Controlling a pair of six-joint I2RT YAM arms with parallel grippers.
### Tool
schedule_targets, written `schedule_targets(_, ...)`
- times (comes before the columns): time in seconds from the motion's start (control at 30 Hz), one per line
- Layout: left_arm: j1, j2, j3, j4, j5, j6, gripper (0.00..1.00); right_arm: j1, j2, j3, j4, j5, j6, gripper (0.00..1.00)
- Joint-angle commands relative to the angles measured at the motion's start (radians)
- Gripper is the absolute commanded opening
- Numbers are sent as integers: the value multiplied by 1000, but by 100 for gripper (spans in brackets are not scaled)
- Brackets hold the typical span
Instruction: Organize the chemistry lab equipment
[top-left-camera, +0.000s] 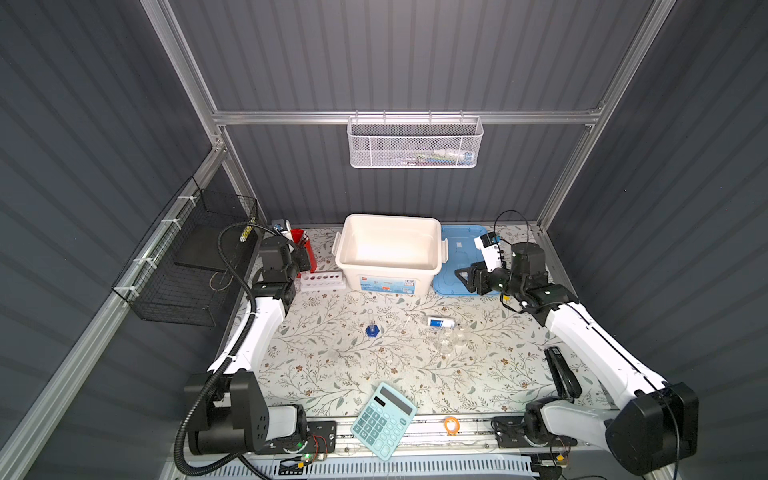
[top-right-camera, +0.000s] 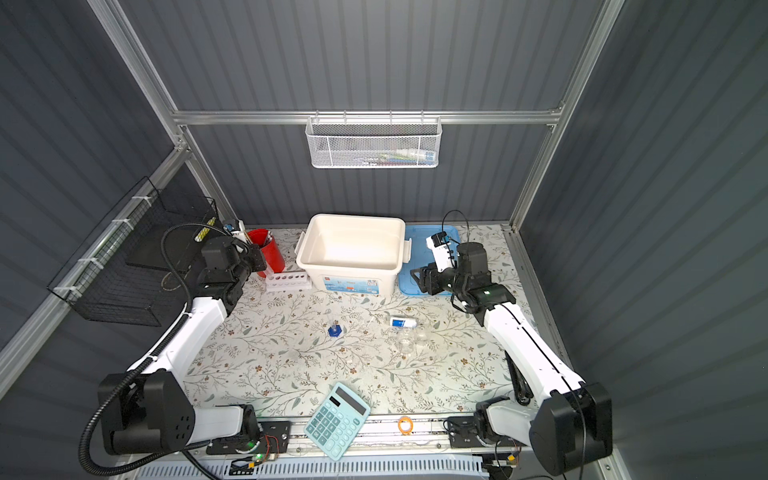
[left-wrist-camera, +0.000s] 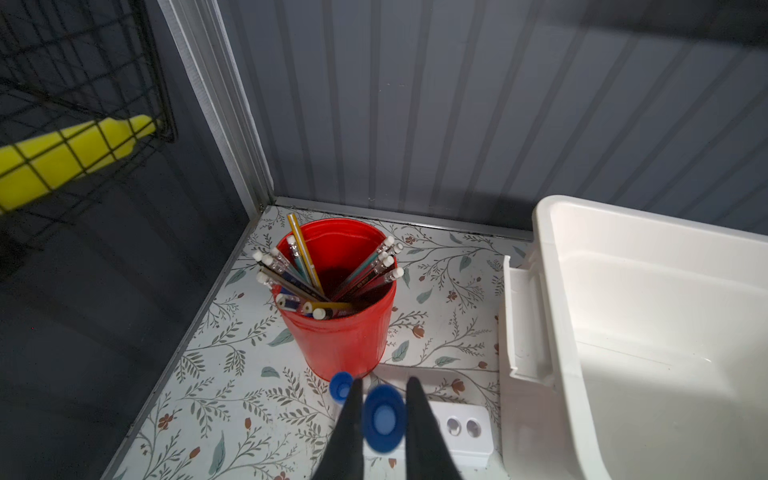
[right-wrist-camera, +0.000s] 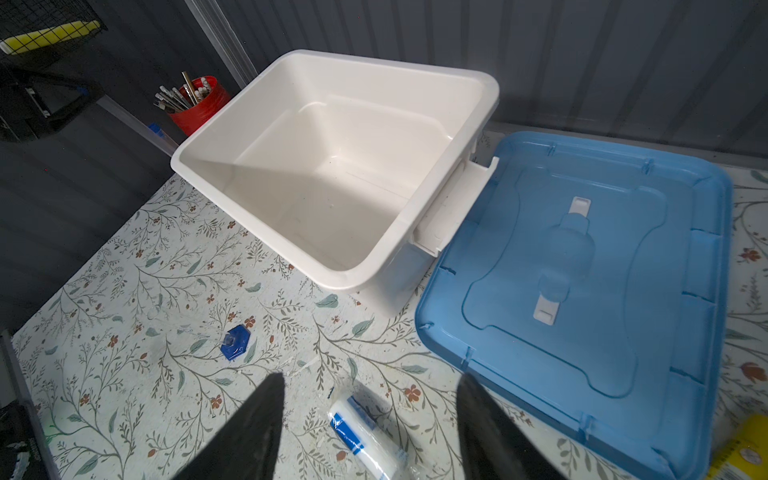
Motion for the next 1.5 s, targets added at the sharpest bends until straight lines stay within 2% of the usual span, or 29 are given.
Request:
schedule_targets(0.0,8,14,-16,47,1,-27,6,-3,3,30,23,-6,13,66)
schedule_targets(0.77,7,82,-44,83,63,-19,6,-4,7,5,61,1,30,66)
schedule_targets(1.47,7,74,-46,90,12,25,5,-3,14,2,70,-9,40,66)
